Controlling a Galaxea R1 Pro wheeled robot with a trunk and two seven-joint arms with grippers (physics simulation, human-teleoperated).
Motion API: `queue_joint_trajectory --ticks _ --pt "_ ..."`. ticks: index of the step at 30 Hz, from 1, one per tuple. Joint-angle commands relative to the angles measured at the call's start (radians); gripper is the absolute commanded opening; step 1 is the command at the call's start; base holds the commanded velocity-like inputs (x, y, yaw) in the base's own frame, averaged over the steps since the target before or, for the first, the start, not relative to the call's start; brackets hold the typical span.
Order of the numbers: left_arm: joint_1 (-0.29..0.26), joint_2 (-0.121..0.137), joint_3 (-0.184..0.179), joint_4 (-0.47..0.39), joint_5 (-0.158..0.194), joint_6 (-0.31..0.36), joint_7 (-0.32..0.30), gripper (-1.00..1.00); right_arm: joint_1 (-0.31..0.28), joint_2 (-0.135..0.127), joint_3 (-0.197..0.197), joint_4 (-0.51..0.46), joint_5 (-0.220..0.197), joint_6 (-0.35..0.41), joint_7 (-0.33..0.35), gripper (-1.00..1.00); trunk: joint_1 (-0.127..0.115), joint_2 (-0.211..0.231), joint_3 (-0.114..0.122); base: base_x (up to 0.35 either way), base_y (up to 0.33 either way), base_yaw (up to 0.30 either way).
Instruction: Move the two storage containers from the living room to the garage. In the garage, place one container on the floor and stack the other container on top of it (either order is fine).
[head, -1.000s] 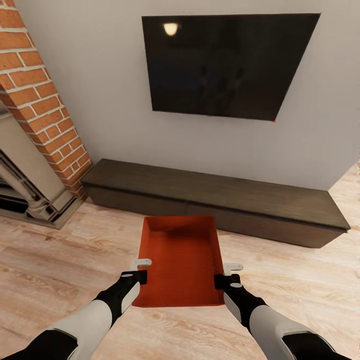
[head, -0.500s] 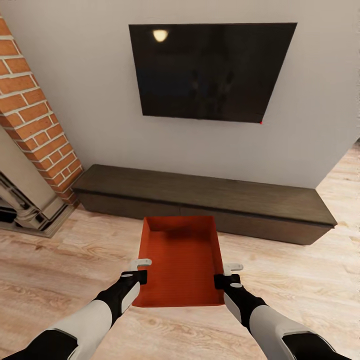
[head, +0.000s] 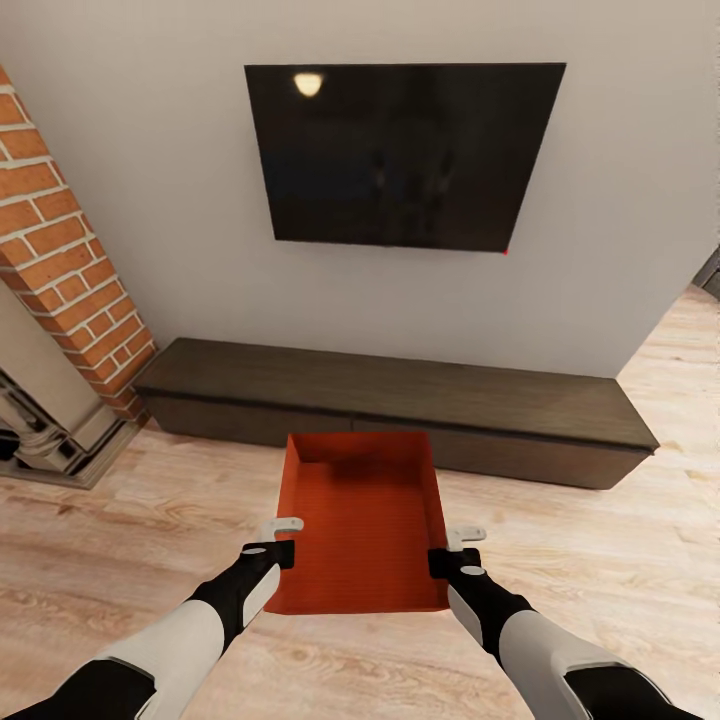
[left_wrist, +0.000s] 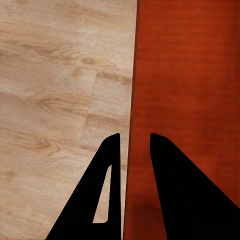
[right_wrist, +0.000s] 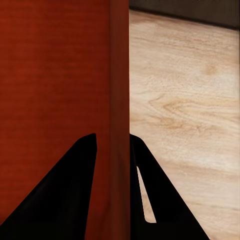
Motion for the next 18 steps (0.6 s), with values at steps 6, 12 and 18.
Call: queue_joint_trajectory --ticks 6,12,18 --pt "-0.001 0.002 0.010 -0.006 -0.028 0.005 0.019 -1.00 0.000 0.000 0.001 0.005 -0.008 -0.002 -0.003 -1.00 0.000 -0.001 0.008 0.000 0.000 -0.084" --pt "-0.001 0.002 0.011 -0.006 -0.028 0.005 0.019 -1.00 0.000 0.000 0.001 0.005 -0.008 -0.002 -0.003 -1.00 0.000 -0.001 0.016 0.000 0.000 -0.084" --pt "-0.001 0.002 0.011 -0.006 -0.028 0.005 0.019 -1.00 0.000 0.000 0.001 0.005 -0.008 -0.002 -0.003 -1.00 0.000 -0.001 0.025 0.000 0.000 -0.084"
